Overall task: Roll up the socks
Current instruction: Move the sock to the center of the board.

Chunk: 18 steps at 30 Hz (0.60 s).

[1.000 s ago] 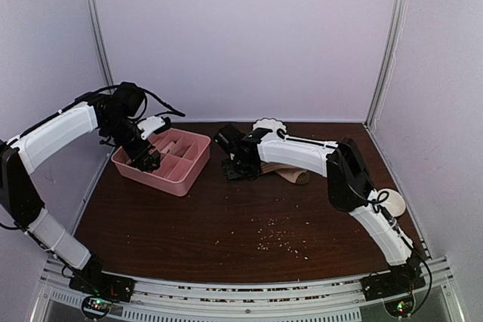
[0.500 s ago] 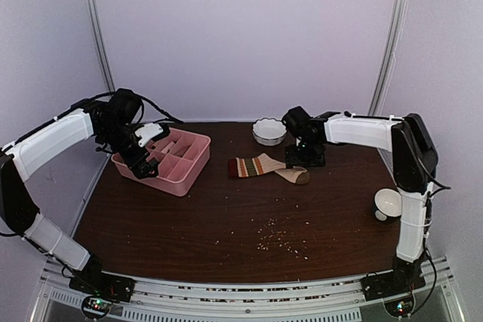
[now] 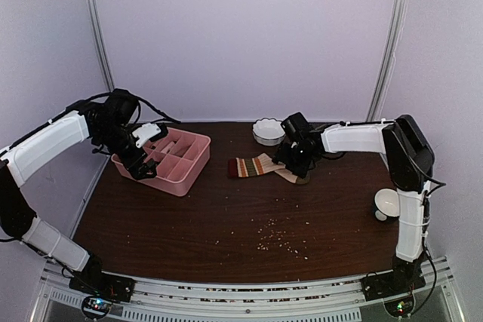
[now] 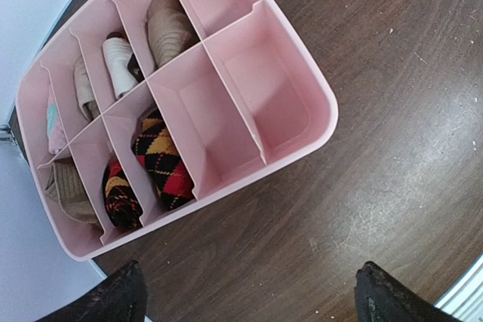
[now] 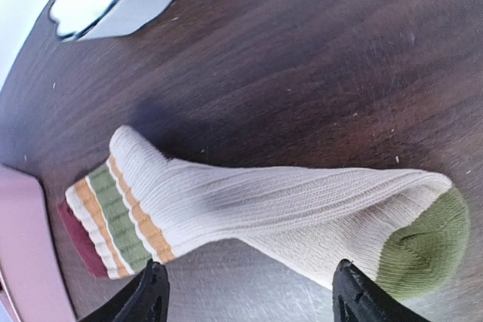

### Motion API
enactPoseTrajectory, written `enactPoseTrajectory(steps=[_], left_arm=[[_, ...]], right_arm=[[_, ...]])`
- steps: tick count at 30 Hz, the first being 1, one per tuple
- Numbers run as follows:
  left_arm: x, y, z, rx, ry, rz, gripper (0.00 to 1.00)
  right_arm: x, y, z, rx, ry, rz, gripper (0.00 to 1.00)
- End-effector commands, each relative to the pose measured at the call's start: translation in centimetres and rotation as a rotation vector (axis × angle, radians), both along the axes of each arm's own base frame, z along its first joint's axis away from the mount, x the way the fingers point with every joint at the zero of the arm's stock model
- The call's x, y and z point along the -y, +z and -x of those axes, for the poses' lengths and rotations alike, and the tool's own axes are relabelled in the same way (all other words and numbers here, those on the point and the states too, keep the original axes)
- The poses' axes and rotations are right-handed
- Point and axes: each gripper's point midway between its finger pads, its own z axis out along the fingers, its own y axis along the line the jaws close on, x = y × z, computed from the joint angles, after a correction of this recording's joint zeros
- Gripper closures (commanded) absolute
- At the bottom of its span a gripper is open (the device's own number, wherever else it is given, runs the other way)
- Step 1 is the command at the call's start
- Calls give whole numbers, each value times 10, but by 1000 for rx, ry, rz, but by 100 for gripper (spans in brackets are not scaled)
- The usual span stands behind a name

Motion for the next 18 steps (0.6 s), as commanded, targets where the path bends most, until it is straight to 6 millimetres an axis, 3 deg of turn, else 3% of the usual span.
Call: enactPoseTrajectory(steps=[1,4,9,12,18], left_arm=[[-3,4,0,36,-11,3,2],[-4,3,0,43,-10,-2,2],[-7,6,2,64,-11,-4,2],[-7,7,4,68,-12,5,2],[-5,12,9,58,-17,24,2]], right_arm=[[-1,-11,-7,-28,-240,-116,26],[14,-13,-6,-31,-368,-73,28],[38,-15,13,-80,-379,153,28],[47,-29,32,-103,-362,161,28],[62,-68,89,-131,-323,108,29]])
